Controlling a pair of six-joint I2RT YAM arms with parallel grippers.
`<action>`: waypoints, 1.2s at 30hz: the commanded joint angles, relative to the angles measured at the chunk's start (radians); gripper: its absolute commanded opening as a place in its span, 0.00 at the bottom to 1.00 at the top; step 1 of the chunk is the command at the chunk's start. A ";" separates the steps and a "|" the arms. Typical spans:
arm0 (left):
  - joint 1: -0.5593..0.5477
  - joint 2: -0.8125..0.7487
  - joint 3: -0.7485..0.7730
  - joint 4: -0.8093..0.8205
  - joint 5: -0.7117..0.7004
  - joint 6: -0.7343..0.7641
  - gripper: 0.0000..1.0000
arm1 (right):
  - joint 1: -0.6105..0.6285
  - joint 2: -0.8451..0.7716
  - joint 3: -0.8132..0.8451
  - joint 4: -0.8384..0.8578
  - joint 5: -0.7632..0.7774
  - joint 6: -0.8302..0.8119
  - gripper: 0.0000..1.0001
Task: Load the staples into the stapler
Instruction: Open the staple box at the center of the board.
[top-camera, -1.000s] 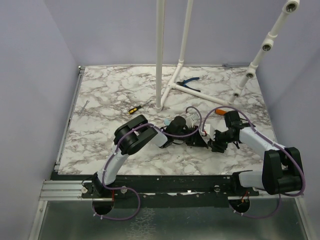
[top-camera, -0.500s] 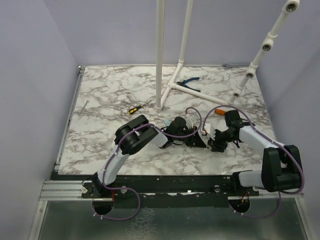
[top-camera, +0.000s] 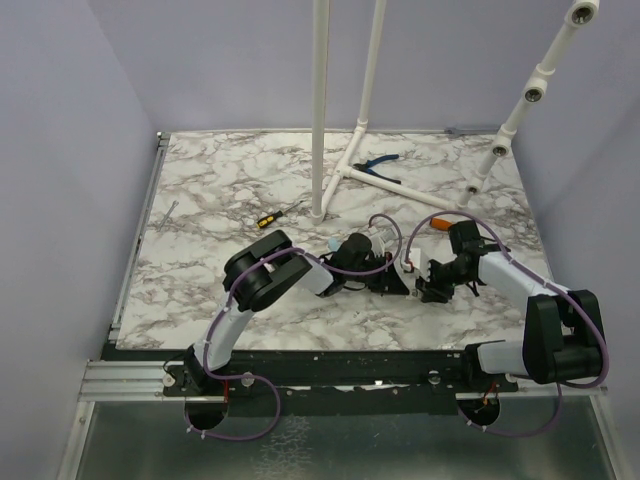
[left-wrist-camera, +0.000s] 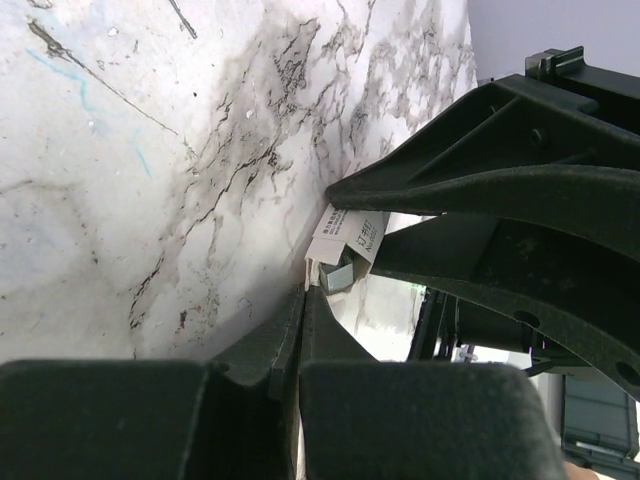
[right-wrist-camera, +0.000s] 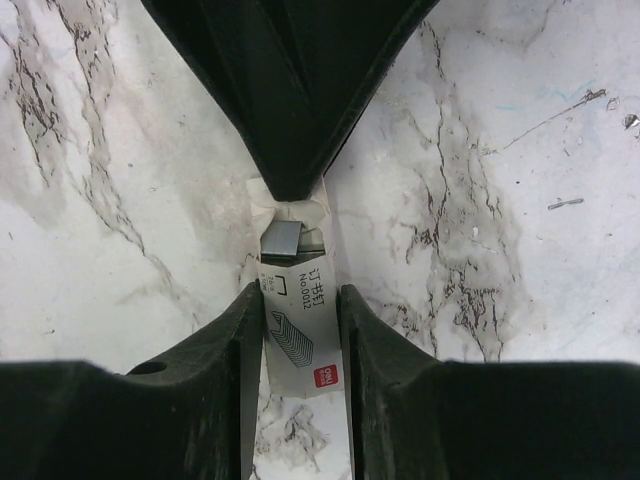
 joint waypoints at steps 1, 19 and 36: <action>0.026 -0.010 -0.052 -0.190 -0.052 0.080 0.00 | -0.031 0.019 -0.031 -0.093 0.135 -0.035 0.33; 0.042 -0.031 -0.053 -0.219 -0.053 0.109 0.00 | -0.042 0.007 -0.027 -0.118 0.161 -0.050 0.44; 0.037 -0.018 -0.032 -0.220 -0.041 0.085 0.00 | -0.021 0.106 0.069 -0.078 -0.061 0.006 0.65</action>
